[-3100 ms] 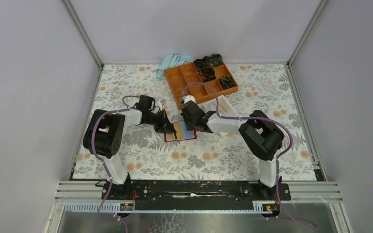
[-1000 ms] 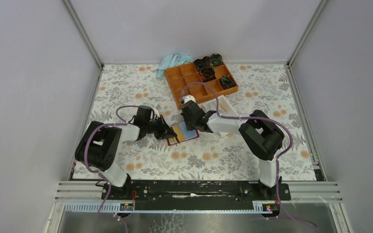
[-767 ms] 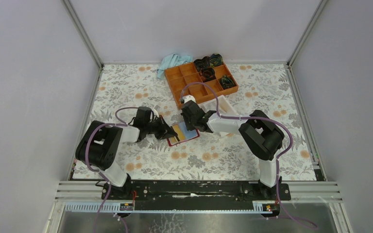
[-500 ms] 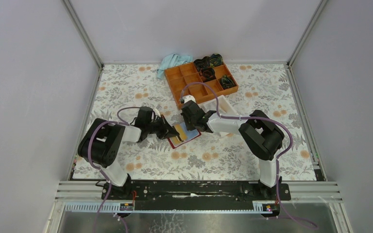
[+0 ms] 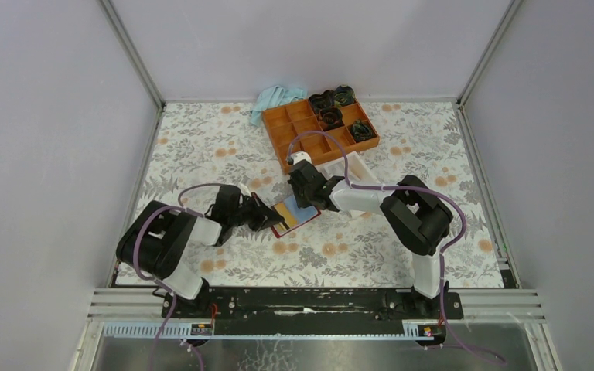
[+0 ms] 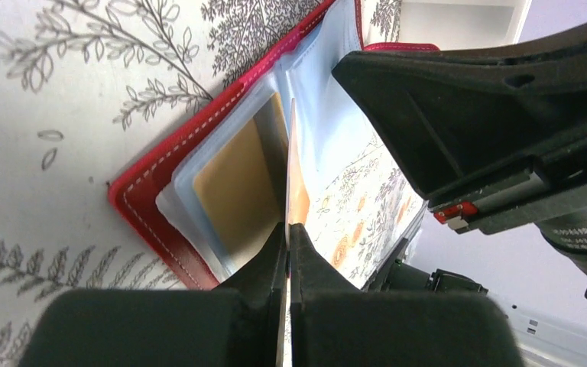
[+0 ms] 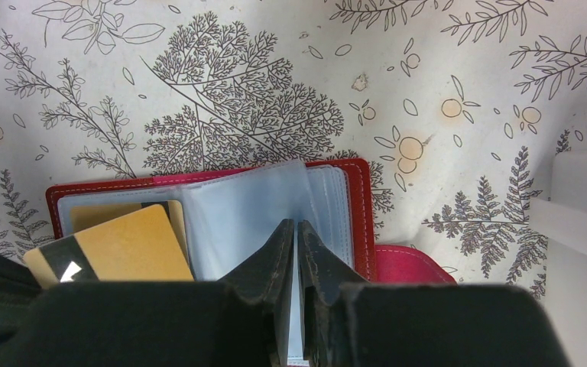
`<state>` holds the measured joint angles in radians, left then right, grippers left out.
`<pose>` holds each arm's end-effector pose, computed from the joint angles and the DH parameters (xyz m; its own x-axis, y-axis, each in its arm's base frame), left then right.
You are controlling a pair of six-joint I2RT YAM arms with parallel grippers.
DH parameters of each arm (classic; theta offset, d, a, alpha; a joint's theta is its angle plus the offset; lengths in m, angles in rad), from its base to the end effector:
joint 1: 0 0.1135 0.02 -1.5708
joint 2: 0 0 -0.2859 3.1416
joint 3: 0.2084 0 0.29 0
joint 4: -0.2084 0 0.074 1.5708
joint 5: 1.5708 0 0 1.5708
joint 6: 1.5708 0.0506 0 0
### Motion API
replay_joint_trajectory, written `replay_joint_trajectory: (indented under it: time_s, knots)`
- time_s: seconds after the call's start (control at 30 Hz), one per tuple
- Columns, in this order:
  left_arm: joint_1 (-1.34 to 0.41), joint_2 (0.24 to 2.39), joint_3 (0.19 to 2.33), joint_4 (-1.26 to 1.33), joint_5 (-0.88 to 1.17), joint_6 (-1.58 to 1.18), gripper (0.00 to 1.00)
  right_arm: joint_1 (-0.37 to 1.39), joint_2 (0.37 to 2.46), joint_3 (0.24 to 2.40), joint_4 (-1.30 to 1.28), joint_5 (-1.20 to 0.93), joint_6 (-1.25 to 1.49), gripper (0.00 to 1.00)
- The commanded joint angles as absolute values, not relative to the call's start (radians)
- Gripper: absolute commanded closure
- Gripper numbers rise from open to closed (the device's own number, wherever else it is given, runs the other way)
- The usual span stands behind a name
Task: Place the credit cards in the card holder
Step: Insert the credit card into the card holder.
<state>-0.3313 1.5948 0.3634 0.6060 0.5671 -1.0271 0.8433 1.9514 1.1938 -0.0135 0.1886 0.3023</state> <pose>0.2488 -0.1143 0.0834 -0.8736 -0.4628 -0.1503 -0.1188 0.5023 -0.8565 0.3145 0.3389 0.1413 -0.6342 -0.2725 -0.7235 -0.4770 0.8744 0.0888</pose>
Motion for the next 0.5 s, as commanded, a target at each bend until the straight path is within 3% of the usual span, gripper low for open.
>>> replay_joint_trajectory:
  time_s: [0.0,0.47]
  knots:
    - [-0.369,1.550,0.296,0.740,0.437,-1.093,1.00,0.846,1.996,1.184,-0.085,0.144,0.301,0.87]
    - [-0.465,1.557,0.196,1.007,0.282,-1.244,1.00,0.846,1.998,1.184,-0.083,0.138,0.301,0.87]
